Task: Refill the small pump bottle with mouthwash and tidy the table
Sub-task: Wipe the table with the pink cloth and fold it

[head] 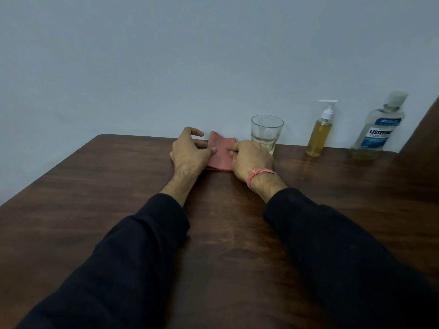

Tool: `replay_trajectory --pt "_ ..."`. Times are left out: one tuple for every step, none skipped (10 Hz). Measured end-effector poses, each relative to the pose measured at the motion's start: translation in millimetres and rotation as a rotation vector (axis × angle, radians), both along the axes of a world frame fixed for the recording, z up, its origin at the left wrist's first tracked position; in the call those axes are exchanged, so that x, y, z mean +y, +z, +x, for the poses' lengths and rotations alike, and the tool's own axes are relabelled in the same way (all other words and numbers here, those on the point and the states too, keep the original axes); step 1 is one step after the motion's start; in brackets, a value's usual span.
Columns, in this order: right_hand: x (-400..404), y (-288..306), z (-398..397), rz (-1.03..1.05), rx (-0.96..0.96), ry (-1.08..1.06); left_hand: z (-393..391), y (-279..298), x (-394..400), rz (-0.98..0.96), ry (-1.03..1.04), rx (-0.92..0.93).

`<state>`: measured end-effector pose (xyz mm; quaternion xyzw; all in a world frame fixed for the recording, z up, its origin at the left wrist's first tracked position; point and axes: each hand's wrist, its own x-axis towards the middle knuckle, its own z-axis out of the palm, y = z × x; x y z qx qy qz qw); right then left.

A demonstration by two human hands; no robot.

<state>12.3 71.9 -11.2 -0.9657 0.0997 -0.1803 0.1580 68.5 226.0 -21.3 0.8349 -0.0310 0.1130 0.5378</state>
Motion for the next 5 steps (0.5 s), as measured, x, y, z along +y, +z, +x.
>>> replay_trajectory --pt "3.3 0.6 -5.3 -0.032 0.01 0.006 -0.3 0.6 0.7 -0.005 -0.002 -0.016" --pt "9.8 0.2 -22.2 -0.017 0.024 0.009 -5.4 1.5 3.7 -0.091 0.017 -0.053" --pt "10.8 0.3 -35.8 0.083 0.01 0.048 -10.5 3.1 7.0 -0.143 0.04 -0.072" --pt "6.4 1.0 -75.0 0.203 0.02 0.143 -30.0 8.8 11.6 -0.067 0.013 -0.063" --pt "-14.4 4.5 -105.9 0.283 -0.021 0.131 -49.9 8.9 9.4 0.034 -0.02 -0.062"
